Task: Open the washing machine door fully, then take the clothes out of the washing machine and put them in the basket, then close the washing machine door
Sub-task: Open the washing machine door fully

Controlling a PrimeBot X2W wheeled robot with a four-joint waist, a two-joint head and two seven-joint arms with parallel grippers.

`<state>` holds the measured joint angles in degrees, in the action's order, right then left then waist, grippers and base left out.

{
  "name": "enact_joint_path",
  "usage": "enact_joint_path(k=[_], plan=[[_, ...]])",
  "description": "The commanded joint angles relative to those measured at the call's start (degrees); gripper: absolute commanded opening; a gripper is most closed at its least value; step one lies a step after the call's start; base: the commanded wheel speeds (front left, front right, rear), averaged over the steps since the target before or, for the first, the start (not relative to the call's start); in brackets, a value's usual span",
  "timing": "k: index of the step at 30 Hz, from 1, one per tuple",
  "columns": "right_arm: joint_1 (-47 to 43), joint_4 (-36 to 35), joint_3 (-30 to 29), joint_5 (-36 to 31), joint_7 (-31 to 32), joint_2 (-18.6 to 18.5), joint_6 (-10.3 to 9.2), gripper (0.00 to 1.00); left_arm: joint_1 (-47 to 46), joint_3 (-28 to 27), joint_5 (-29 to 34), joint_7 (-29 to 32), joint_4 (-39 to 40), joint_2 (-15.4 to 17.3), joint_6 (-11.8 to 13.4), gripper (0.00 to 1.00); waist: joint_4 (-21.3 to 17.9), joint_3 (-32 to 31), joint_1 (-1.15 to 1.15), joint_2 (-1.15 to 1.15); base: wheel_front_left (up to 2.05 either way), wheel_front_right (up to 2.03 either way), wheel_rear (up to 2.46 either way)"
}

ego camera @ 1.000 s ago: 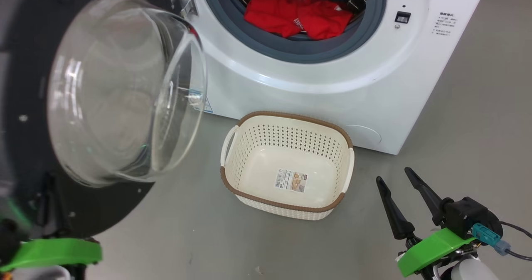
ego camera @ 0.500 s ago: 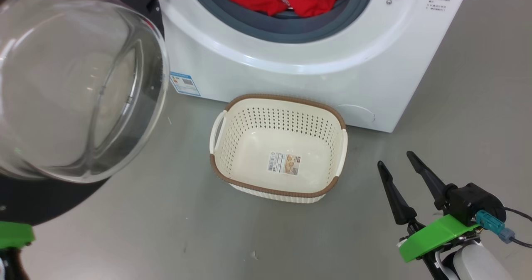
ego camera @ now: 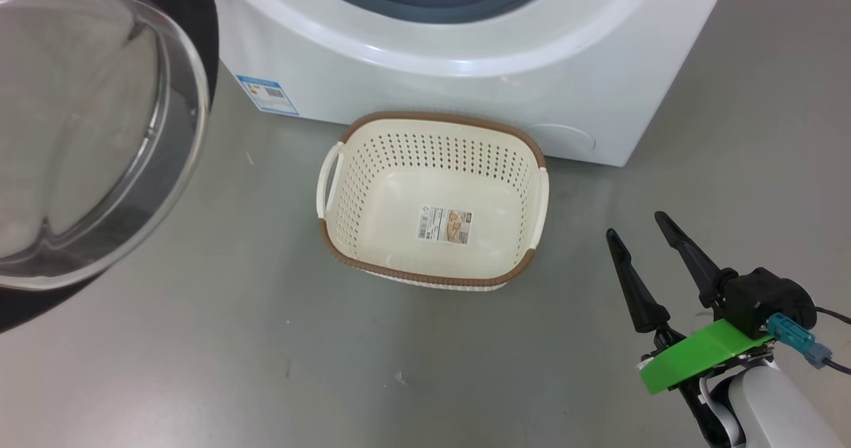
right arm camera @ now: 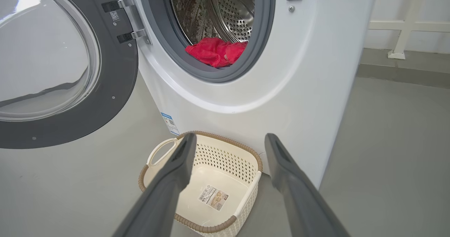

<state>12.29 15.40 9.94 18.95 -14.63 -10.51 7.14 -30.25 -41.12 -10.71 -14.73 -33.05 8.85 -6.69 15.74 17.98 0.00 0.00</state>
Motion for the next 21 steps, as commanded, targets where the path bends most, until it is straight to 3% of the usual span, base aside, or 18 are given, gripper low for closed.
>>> enact_joint_path(k=[1,13,21], plan=[[1.1,-1.6,1.1,-1.0,-0.4,-0.2,0.35,1.00,-1.0,-1.9,0.8,-0.3,0.9,4.0,-0.4,0.00,-0.4,0.9,0.00,0.00,0.00,0.00,0.00],[2.2,-1.6,0.9,-1.5,-0.4,0.2,0.35,1.00,-4.2,-6.1,2.7,-0.3,-3.0,6.1,-0.7,0.00,-0.8,2.3,0.00,0.00,0.00,0.00,0.00],[2.0,-1.1,0.7,-1.2,-0.4,0.7,0.35,1.00,-2.7,-3.5,1.5,-0.3,-3.5,5.9,-0.8,0.00,-0.6,0.3,0.00,0.00,0.00,0.00,0.00]])
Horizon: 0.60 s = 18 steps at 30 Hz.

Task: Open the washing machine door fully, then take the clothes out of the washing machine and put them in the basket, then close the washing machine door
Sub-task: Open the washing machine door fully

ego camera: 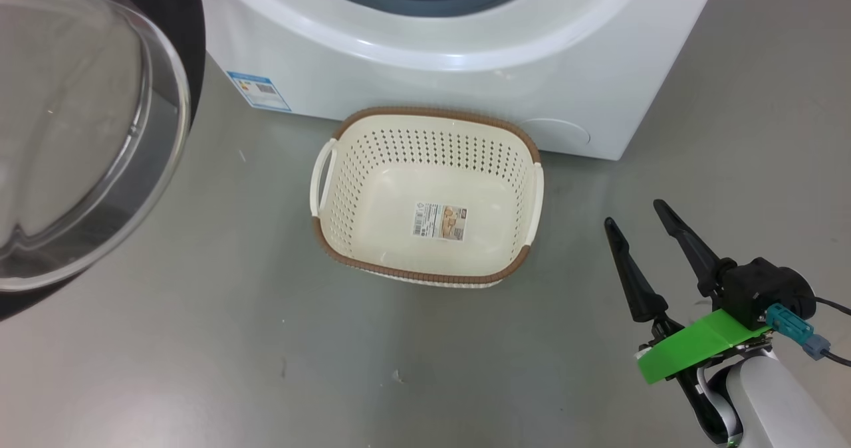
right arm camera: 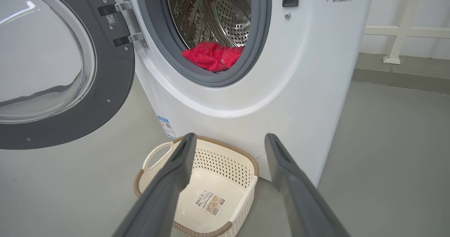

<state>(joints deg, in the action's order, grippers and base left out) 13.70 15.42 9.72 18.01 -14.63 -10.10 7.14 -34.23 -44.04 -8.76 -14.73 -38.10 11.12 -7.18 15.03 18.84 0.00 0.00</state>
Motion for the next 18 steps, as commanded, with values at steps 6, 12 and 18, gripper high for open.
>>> enact_joint_path(k=[6,12,18], plan=[[0.0,-0.8,1.0,0.1,-0.4,0.5,0.35,1.00,5.1,4.4,-2.6,-0.3,3.4,2.5,-0.3,0.00,0.4,-2.9,0.00,0.00,0.00,0.00,0.00],[-0.9,-0.4,1.4,0.5,-0.4,0.7,0.35,1.00,9.5,7.6,-3.8,-0.3,7.1,0.6,-0.3,0.20,0.5,-5.5,0.00,0.00,0.00,0.00,0.00],[-1.9,-0.3,1.6,1.1,-0.4,0.8,0.35,1.00,14.0,10.3,-4.8,-0.3,11.9,-2.1,-0.3,1.00,0.3,-7.7,0.00,0.00,0.00,0.00,0.00]])
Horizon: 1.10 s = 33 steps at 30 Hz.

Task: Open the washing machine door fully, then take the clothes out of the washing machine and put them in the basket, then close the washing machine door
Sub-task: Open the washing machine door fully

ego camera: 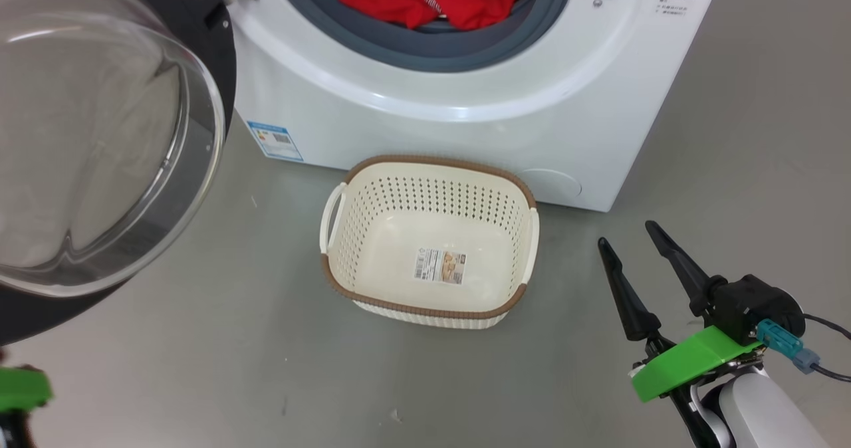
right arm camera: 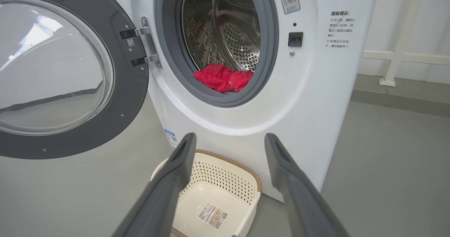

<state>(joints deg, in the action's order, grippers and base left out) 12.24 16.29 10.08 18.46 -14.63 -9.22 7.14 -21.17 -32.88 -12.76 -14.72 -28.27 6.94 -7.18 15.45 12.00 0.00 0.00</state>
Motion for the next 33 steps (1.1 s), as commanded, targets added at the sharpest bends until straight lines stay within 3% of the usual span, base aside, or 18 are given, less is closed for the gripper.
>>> enact_joint_path(k=[1,9,19,33], plan=[[-0.6,-1.2,1.2,0.8,-0.4,-0.1,0.35,1.00,1.8,-0.1,-1.1,-0.3,2.9,1.5,-0.3,1.00,-0.1,-1.2,0.00,0.00,0.00,0.00,0.00],[-2.4,-1.6,-0.3,1.2,-0.4,0.5,0.35,1.00,9.6,8.7,-4.0,-0.3,10.8,-1.0,-0.3,1.00,-1.8,-3.2,0.00,0.00,0.00,0.00,0.00],[-3.9,-3.0,-4.2,1.1,-0.4,1.2,0.35,1.00,15.7,19.0,-6.7,-0.3,17.9,0.4,-0.3,1.00,-6.7,-3.6,0.00,0.00,0.00,0.00,0.00],[-4.8,-4.7,-7.7,0.8,-0.4,2.6,0.35,1.00,18.1,25.6,-7.2,-0.3,22.6,1.2,-0.3,1.00,-15.9,-3.2,0.00,0.00,0.00,0.00,0.00]])
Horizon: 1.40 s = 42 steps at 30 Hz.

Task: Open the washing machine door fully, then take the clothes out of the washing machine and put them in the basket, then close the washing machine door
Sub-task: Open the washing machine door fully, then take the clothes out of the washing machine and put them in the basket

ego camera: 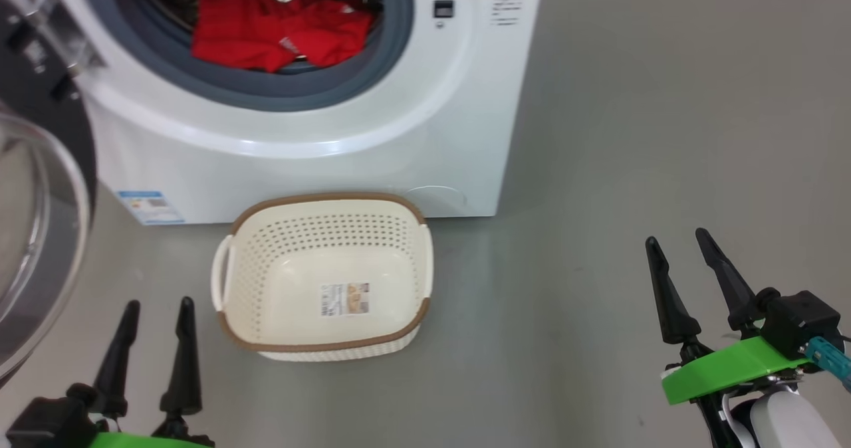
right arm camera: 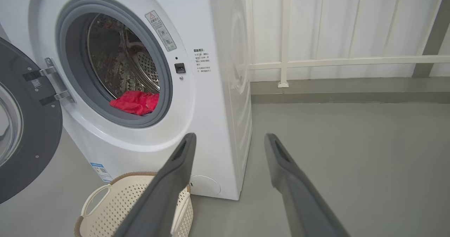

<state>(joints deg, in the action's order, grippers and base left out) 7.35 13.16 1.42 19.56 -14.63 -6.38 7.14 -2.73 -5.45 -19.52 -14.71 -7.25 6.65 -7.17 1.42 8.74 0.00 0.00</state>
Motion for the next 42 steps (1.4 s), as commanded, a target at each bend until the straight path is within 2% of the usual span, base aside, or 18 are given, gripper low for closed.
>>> enact_joint_path(k=[1,7,14,42], plan=[[-0.1,-1.6,0.9,-0.3,-0.4,-0.1,0.35,1.00,-0.1,-1.4,-0.5,-0.3,1.7,1.5,-0.3,1.00,-2.5,0.1,0.00,0.00,0.00,0.00,0.00],[-0.3,-1.8,0.5,-0.1,-0.4,0.0,0.35,1.00,0.7,0.3,-0.7,-0.3,2.2,1.5,-0.3,1.00,-5.5,0.2,0.00,0.00,0.00,0.00,0.00],[-0.6,-2.1,0.0,-0.2,-0.4,0.3,0.35,1.00,0.8,0.6,-1.2,-0.3,2.2,1.7,-0.3,1.00,-6.8,0.0,0.00,0.00,0.00,0.00,0.00],[-0.3,-2.2,0.2,-0.4,-0.4,0.4,0.35,1.00,0.5,-0.9,1.2,-0.3,4.2,1.2,-0.3,1.00,-5.3,0.1,0.00,0.00,0.01,-0.04,0.03]])
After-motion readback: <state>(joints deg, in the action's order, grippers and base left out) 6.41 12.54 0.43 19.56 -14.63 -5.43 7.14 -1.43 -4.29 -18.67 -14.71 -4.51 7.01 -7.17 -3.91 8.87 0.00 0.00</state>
